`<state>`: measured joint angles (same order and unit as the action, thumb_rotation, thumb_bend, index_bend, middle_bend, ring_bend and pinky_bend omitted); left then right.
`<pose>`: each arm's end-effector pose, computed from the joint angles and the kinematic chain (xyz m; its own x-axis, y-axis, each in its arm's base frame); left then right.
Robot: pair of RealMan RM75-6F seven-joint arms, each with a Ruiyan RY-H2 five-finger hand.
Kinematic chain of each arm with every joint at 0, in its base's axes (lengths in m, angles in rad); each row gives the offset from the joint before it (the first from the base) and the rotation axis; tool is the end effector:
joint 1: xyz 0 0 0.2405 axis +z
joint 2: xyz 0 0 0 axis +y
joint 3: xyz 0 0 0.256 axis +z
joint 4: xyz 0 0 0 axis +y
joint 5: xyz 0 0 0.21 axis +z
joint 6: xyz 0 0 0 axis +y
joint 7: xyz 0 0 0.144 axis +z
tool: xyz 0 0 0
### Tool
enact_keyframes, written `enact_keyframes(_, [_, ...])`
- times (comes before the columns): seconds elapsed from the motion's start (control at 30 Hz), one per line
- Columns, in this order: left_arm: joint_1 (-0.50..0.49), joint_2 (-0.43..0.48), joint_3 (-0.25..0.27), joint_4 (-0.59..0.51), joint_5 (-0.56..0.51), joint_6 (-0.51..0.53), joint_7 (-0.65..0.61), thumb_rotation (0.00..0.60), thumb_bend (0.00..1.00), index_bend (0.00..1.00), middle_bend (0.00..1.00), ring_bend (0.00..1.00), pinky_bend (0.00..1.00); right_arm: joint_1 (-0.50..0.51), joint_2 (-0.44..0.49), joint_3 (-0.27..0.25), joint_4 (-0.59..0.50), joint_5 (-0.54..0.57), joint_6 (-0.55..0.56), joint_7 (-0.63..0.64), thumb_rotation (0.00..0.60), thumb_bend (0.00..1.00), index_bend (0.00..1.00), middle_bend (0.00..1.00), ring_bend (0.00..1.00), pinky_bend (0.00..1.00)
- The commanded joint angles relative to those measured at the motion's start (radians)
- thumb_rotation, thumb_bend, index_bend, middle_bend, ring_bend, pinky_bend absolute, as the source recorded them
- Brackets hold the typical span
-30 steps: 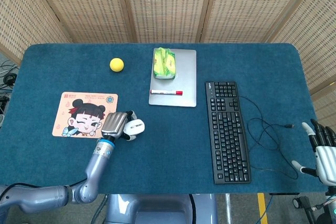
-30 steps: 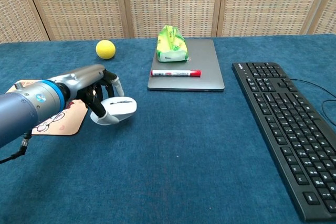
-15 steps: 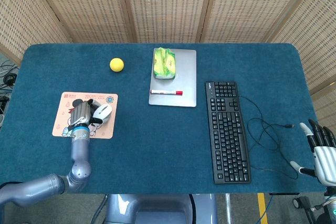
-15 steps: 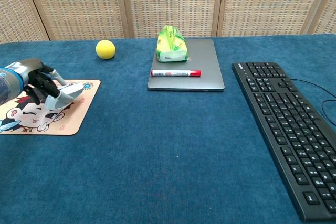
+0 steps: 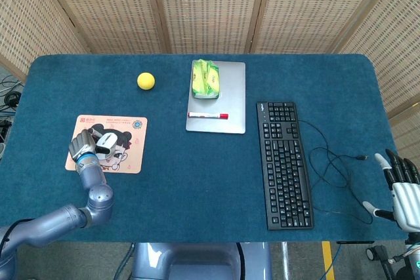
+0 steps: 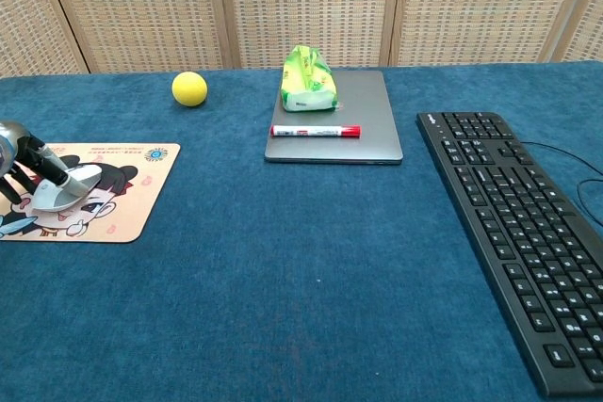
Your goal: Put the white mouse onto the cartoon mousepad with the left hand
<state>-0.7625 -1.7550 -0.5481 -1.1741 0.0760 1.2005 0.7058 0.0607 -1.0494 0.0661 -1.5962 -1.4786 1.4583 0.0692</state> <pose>-0.2466 0.3845 -0.0018 0.0439 0.2118 0.9763 0.7281 0.6623 -0.1765 -0.3261 -0.1772 0.1840 0.4062 -0.0150 0.9137 -0.9129 0.0378 0.4065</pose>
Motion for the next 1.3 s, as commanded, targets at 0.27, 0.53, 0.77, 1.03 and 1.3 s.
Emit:
enact_keyframes(0.27, [0.025,0.029,-0.019,-0.094,0.063,-0.009,-0.055,0.600,0.00,0.00,0.00,0.00,0.04,0.001,0.000,-0.002,-0.003,-0.001,-0.003,-0.008,0.600,0.00,0.00,0.00,0.00,0.00])
enact_keyframes(0.53, [0.073,0.143,-0.022,-0.285,0.092,0.009,-0.065,0.600,0.00,0.00,0.00,0.00,0.00,-0.001,0.000,-0.007,-0.012,-0.010,0.003,-0.020,0.600,0.00,0.00,0.00,0.00,0.00])
enact_keyframes(0.77, [0.171,0.340,-0.018,-0.508,0.238,-0.028,-0.158,0.600,0.00,0.00,0.00,0.00,0.00,-0.001,0.000,-0.009,-0.015,-0.014,0.004,-0.023,0.600,0.00,0.00,0.00,0.00,0.00])
enact_keyframes(1.03, [0.407,0.527,0.131,-0.545,0.998,-0.110,-0.645,0.600,0.00,0.00,0.00,0.00,0.00,-0.002,-0.003,-0.012,-0.021,-0.017,0.007,-0.037,0.600,0.00,0.00,0.00,0.00,0.00])
enact_keyframes(1.3, [0.547,0.590,0.329,-0.414,1.364,0.046,-0.919,0.600,0.00,0.00,0.00,0.00,0.00,-0.006,-0.012,-0.009,-0.022,-0.022,0.025,-0.055,0.600,0.00,0.00,0.00,0.00,0.00])
